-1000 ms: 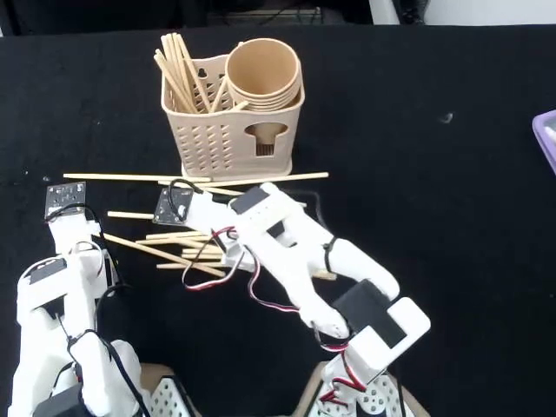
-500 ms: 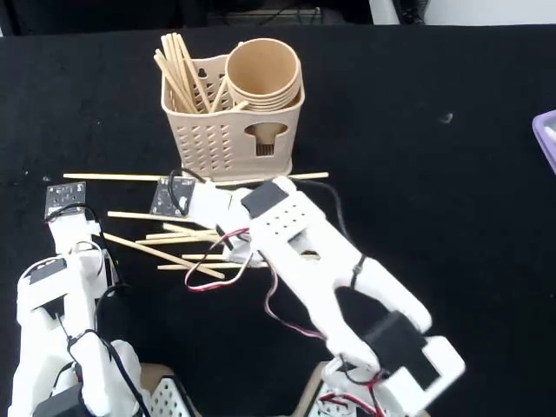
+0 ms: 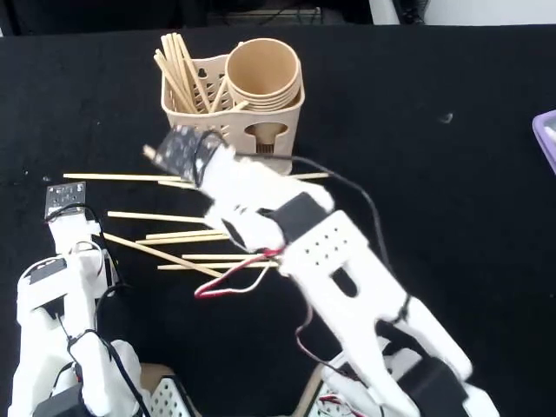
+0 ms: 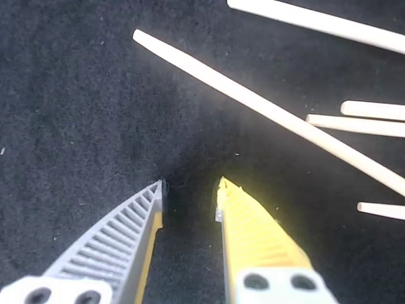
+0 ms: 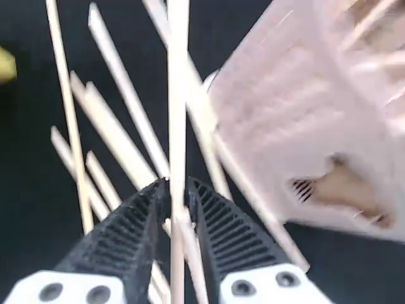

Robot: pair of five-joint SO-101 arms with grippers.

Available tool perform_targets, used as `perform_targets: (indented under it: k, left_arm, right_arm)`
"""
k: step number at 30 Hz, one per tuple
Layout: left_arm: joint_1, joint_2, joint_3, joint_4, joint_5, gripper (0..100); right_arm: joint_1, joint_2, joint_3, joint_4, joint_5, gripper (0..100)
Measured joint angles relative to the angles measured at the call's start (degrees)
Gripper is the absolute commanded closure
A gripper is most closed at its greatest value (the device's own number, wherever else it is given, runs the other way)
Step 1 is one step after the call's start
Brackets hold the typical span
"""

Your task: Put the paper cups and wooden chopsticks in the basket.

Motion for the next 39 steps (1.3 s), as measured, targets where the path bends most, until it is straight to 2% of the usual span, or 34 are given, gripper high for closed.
perform_targets:
  k: [5,10,14,19,25,32,36,39]
  left_arm:
    - [0.0,0.0,0.0,0.0,0.0,86]
    - [0.0,0.0,0.0,0.0,0.0,86]
    - [0.0,0.0,0.0,0.0,0.0,86]
    - [0.0,0.0,0.0,0.0,0.0,86]
    - [0.0,0.0,0.0,0.0,0.0,86]
    - [0.0,0.0,0.0,0.0,0.0,86]
    - [0.0,0.0,0.0,0.0,0.0,86]
    - [0.0,0.0,0.0,0.0,0.0,86]
  right_arm:
    - [-0.88,-0.44,-7.47,-2.64,-4.48,98.8]
    - [-2.2,-0.44,-12.57,-11.52,-7.47,98.7]
    - [-2.02,-0.26,-13.36,-24.09,-13.01,98.7]
    - [2.81,5.19,-13.36,-42.99,-20.92,98.7]
    - [5.45,13.98,-13.36,-56.7,-22.24,98.7]
    - [7.03,21.01,-13.36,-58.46,-22.59,97.1]
    - [6.86,22.33,-15.65,-53.27,-22.59,81.8]
    - [6.86,22.33,-18.81,-46.95,-22.68,80.3]
